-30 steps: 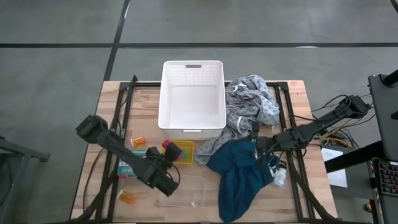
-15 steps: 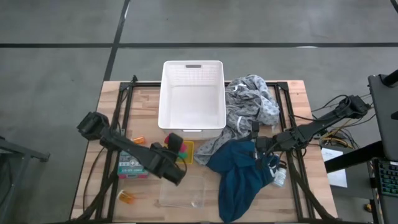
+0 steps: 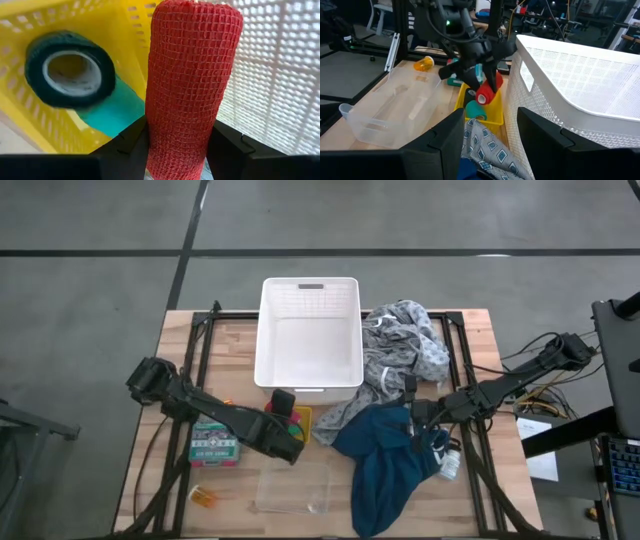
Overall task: Pick & Place Medicine items
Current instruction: Put the red bandage into the yellow bin, then put the top orange medicine bottle into the transparent bin
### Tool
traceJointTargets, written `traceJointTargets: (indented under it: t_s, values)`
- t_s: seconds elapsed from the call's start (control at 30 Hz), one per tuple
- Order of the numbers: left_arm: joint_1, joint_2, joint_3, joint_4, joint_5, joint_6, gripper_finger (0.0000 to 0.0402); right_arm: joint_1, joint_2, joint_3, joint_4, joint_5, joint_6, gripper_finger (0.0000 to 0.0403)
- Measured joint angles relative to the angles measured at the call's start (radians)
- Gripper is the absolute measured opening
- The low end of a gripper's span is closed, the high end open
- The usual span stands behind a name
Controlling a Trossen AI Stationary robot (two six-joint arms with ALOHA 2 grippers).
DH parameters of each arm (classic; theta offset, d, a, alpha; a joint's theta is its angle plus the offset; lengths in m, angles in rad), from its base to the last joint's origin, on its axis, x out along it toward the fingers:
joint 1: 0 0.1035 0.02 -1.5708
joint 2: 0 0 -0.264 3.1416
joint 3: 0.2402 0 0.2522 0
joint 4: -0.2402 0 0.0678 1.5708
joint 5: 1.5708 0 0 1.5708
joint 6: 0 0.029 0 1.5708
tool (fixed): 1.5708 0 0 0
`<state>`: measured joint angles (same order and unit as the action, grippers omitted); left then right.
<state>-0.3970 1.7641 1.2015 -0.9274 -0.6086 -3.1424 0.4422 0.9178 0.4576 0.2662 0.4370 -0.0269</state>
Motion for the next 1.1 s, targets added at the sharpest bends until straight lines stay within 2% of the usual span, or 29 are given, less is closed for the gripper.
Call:
traceJointTargets:
  t_s: [0.17, 0.37, 0.53, 0.8, 1.1]
  values:
    - [0.008, -0.001, -0.048, 0.076, -0.002, 0.0, 0.0169, 0.0, 0.0, 0.0, 0.0, 0.0, 0.0, 0.0178]
    - [0.007, -0.002, -0.063, 0.087, 0.01, 0.025, 0.0185, 0.0, 0.0, 0.0, 0.0, 0.0, 0.0, 0.018]
    - [0.013, -0.004, -0.063, 0.1, 0.008, 0.084, 0.0219, 0.0, 0.0, 0.0, 0.0, 0.0, 0.0, 0.0178]
    - [0.013, -0.006, -0.063, 0.097, 0.006, 0.079, 0.0286, 0.0, 0.0, 0.0, 0.0, 0.0, 0.0, 0.0178]
    - [0.012, -0.057, -0.062, 0.1, 0.029, 0.087, 0.0302, 0.0, 0.0, 0.0, 0.0, 0.0, 0.0, 0.018]
